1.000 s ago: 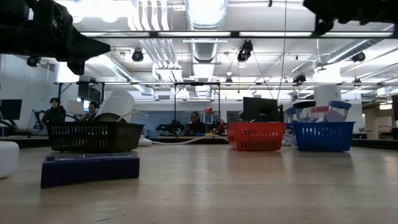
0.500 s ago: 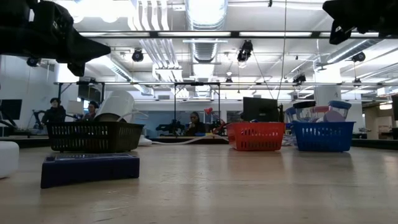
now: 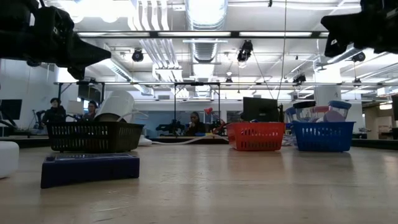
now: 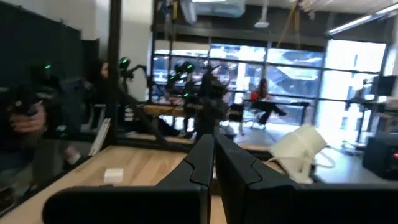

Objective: Pick & Place Office items
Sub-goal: Put the white charger adaptor into the black bin

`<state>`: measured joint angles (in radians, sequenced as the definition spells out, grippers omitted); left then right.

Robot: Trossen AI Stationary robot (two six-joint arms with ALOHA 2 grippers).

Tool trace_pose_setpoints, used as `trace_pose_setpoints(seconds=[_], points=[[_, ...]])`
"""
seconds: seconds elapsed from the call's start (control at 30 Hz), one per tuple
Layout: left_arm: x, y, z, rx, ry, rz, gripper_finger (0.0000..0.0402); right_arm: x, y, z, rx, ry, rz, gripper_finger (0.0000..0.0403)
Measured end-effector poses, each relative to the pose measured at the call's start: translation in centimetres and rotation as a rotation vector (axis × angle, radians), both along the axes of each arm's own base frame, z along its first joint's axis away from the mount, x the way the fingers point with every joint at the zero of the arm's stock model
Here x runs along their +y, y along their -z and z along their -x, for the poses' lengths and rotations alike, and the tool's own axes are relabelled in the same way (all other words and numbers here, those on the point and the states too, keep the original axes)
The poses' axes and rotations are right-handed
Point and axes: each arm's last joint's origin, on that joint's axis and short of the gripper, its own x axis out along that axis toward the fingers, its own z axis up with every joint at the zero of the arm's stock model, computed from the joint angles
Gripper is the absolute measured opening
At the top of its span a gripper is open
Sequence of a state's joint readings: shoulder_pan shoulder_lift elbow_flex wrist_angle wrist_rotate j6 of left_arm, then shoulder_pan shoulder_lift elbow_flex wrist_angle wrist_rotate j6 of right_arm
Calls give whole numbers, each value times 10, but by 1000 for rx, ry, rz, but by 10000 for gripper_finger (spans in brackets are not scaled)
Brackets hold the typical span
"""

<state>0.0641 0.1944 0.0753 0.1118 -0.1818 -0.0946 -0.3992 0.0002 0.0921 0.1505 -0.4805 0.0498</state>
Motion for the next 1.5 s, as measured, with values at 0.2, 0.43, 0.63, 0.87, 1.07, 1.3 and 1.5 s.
trace_pose_setpoints(seconds=[0.2,0.43,0.63,0.87,1.07,1.3,1.5], points=[[-1,11,-1,38,39,-4,12,-2,23,-6,26,-24,-1,11],[-1,24,-3,69,42,9,12,-2,23,-6,32,-21,24,11],[-1,22,-3,47,33,-4,12,-2,24,-6,42,-21,21,11],[-5,-20,-3,-17,89,94,10,-2,24,-6,37,-21,21,11],[-19,-65,-23,257,84,221,4,-2,24,-6,39,-19,15,11],[-69,-77,-78,780,120,265,6,-2,24,-7,42,-19,10,11],[-116,-63,-119,1010,33,249,34,-2,24,-7,43,-13,4,11]])
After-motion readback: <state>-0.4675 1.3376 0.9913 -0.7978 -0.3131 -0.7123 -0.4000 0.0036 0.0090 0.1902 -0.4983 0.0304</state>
